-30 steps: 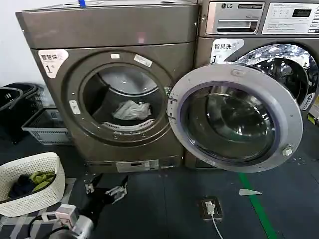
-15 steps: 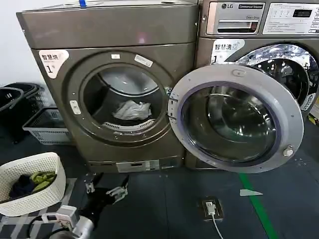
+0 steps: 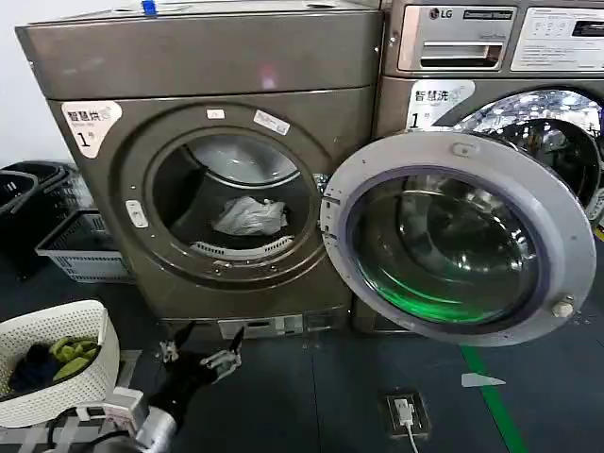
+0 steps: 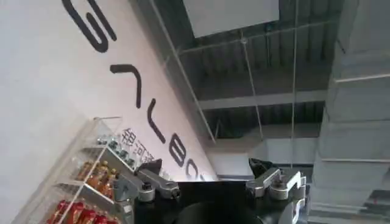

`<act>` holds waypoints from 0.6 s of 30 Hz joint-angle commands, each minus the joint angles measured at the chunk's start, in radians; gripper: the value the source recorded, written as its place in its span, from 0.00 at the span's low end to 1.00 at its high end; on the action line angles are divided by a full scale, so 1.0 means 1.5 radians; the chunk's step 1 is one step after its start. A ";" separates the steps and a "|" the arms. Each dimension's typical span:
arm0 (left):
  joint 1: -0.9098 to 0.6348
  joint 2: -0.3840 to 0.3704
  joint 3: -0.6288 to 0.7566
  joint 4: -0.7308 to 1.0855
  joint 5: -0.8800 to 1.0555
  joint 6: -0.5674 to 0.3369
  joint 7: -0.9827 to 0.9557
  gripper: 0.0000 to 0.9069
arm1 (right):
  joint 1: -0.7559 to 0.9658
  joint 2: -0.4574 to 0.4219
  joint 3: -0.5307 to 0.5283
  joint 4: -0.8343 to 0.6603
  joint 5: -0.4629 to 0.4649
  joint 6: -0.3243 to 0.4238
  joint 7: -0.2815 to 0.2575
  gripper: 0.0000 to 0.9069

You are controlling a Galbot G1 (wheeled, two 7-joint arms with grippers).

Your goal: Grasp the clothes from the dryer.

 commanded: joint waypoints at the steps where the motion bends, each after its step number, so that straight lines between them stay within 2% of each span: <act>1: 0.000 -0.001 0.001 0.002 0.003 -0.003 0.002 1.00 | 0.000 0.000 0.000 0.000 0.001 0.003 -0.002 1.00; 18: 0.002 -0.003 0.006 0.007 0.012 -0.006 0.003 1.00 | 0.004 0.000 -0.003 0.012 0.034 0.002 -0.004 1.00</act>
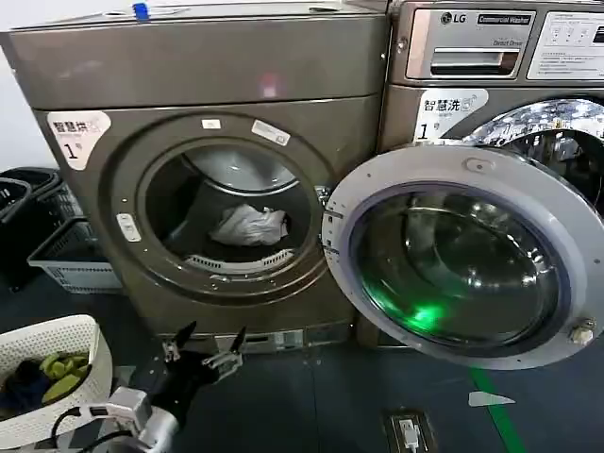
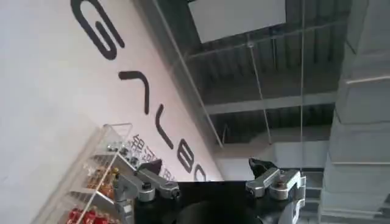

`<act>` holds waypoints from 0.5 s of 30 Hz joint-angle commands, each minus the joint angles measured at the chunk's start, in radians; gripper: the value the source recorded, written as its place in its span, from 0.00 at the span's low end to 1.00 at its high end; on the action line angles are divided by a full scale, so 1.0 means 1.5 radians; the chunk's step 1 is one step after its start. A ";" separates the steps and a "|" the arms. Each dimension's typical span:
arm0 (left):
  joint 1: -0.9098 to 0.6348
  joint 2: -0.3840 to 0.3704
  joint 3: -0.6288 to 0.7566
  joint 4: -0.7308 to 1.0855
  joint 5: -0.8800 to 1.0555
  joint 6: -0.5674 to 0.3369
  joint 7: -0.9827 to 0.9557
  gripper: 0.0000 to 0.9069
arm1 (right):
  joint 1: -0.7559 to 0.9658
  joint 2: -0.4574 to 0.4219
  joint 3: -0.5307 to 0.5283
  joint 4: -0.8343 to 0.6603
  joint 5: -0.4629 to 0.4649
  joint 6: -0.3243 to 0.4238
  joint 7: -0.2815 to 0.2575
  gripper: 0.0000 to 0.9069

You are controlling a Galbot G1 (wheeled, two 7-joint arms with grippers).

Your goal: Grasp the clothes from the dryer.

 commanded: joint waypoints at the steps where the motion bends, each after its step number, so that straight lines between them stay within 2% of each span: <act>1: 0.000 0.000 0.001 0.001 0.001 0.000 0.001 1.00 | 0.000 -0.001 0.000 0.002 0.009 0.000 0.000 1.00; 15: -0.002 0.000 0.006 0.005 0.004 -0.001 0.005 1.00 | 0.006 -0.001 -0.004 0.012 0.047 -0.005 0.004 1.00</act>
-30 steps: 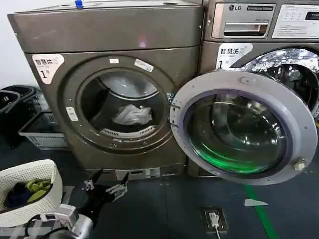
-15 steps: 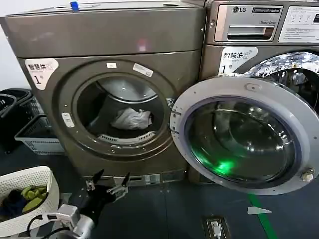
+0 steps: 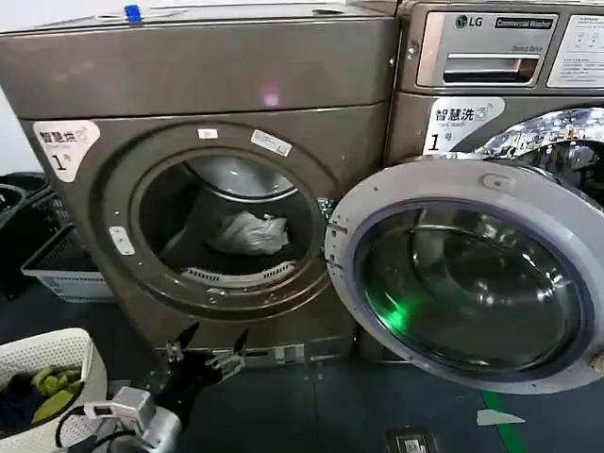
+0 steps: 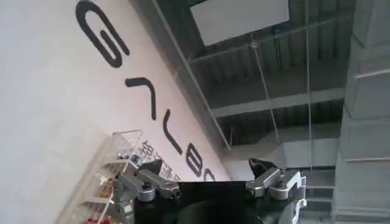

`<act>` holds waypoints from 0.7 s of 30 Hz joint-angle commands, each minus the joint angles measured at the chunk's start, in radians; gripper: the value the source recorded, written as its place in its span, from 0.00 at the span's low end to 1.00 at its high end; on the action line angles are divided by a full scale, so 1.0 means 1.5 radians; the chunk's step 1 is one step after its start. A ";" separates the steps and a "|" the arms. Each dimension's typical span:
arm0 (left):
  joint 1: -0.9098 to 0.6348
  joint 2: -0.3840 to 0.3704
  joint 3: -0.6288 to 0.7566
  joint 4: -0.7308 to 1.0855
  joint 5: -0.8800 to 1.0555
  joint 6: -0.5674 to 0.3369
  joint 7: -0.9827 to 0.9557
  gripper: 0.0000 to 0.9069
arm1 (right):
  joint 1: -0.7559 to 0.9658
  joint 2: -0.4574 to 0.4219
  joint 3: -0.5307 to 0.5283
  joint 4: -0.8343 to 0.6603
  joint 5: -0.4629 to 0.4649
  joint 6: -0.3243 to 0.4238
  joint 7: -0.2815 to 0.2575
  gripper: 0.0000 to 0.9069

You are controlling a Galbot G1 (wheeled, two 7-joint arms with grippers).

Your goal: Grasp the clothes from the dryer.

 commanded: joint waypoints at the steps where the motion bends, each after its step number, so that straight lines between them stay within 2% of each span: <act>1: 0.000 0.001 0.000 0.000 0.000 0.000 0.001 1.00 | 0.000 0.000 0.000 0.004 0.016 -0.003 0.001 1.00; 21: 0.000 0.007 0.001 -0.008 -0.001 0.000 0.004 1.00 | -0.008 -0.003 0.011 -0.002 0.013 -0.001 0.001 1.00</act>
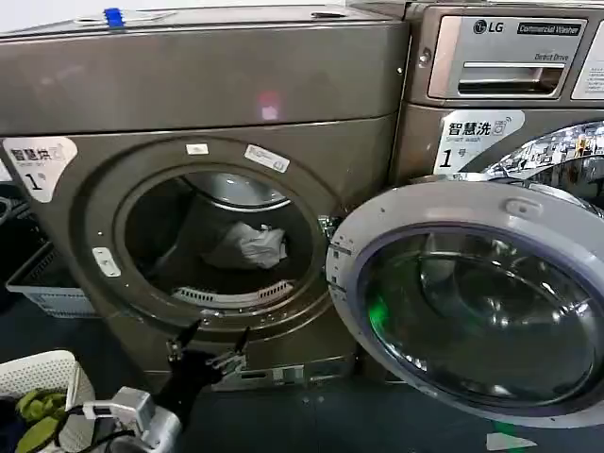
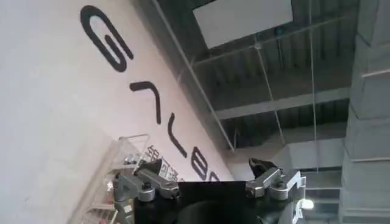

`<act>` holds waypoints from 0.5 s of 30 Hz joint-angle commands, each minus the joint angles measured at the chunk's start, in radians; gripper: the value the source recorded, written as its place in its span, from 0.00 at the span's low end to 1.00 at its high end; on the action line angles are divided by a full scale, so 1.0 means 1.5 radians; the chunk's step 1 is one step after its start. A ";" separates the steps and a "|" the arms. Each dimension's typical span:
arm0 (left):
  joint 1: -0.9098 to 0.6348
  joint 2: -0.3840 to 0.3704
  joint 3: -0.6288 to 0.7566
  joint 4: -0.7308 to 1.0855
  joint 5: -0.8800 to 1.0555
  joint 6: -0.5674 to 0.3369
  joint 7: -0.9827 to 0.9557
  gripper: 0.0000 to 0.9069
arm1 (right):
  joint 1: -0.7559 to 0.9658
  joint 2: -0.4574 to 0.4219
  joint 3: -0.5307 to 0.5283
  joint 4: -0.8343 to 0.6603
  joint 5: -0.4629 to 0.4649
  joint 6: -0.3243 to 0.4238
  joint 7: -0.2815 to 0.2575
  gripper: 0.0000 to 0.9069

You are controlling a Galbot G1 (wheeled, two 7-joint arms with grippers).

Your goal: Grasp the clothes from the dryer.

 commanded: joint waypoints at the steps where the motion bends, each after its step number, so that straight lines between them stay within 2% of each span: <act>1: 0.000 0.000 0.001 -0.001 -0.001 0.000 0.000 1.00 | -0.001 0.000 0.001 -0.001 0.002 -0.001 0.001 1.00; 5: -0.002 0.001 0.001 -0.002 -0.001 0.000 0.000 1.00 | -0.003 0.000 0.007 -0.009 -0.023 0.004 0.004 1.00; 15: -0.005 -0.001 0.001 -0.002 -0.001 0.000 0.001 1.00 | -0.009 0.003 0.017 -0.013 -0.026 0.005 0.002 1.00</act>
